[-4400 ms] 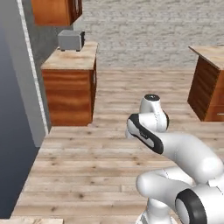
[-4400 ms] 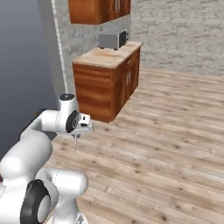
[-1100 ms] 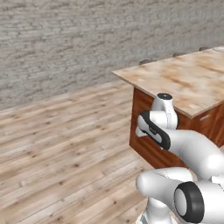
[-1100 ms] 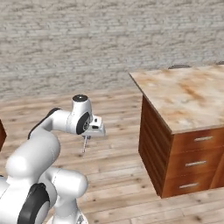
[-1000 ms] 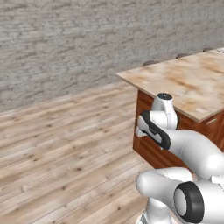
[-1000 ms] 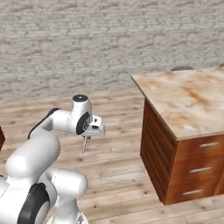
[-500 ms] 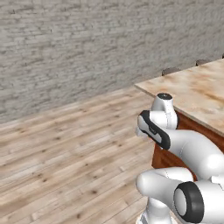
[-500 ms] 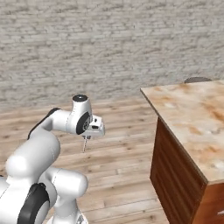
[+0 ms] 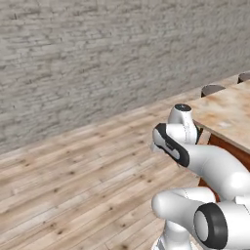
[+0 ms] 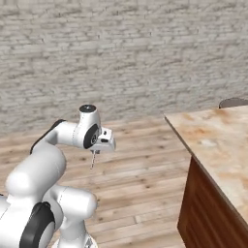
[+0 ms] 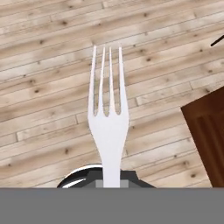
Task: Take the fork and place it on the left side of the plate. Then take the spoon and place it on the right side of the plate. Make sure they're directly next to the plate.
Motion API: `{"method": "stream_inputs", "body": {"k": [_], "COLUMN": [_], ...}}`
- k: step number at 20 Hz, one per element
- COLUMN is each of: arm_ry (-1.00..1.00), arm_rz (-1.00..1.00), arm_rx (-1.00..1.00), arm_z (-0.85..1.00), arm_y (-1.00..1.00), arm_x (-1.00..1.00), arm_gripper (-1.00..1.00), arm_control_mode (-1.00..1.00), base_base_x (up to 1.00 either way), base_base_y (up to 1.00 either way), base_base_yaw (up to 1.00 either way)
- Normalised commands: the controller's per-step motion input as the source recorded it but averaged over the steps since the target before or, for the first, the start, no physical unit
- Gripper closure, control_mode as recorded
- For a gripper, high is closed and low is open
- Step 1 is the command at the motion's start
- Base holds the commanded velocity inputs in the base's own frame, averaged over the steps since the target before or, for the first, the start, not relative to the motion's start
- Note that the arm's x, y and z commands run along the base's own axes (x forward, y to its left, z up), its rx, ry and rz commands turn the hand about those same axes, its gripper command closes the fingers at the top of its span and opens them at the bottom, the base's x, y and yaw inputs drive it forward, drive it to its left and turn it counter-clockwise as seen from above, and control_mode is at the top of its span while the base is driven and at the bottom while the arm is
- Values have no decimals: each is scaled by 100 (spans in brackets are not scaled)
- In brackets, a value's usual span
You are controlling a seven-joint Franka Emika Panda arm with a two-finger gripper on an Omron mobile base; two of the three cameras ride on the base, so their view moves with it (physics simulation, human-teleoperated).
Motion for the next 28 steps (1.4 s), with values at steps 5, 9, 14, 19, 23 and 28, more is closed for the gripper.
{"method": "stream_inputs", "body": {"k": [5, 9, 14, 19, 23, 28], "arm_ry": [0, 0, 0, 0, 0, 0], "arm_rz": [0, 0, 0, 0, 0, 0], "arm_rx": [0, 0, 0, 0, 0, 0], "arm_z": [0, 0, 0, 0, 0, 0], "arm_y": [0, 0, 0, 0, 0, 0], "arm_x": [0, 0, 0, 0, 0, 0], "arm_gripper": [100, 100, 100, 100, 100, 100], "arm_control_mode": [100, 100, 100, 100, 100, 100], "base_base_x": [82, 71, 70, 70, 77, 76], "base_base_y": [27, 28, 26, 27, 33, 37], "base_base_yaw": [-26, -38, -40, -41, -34, -37]}}
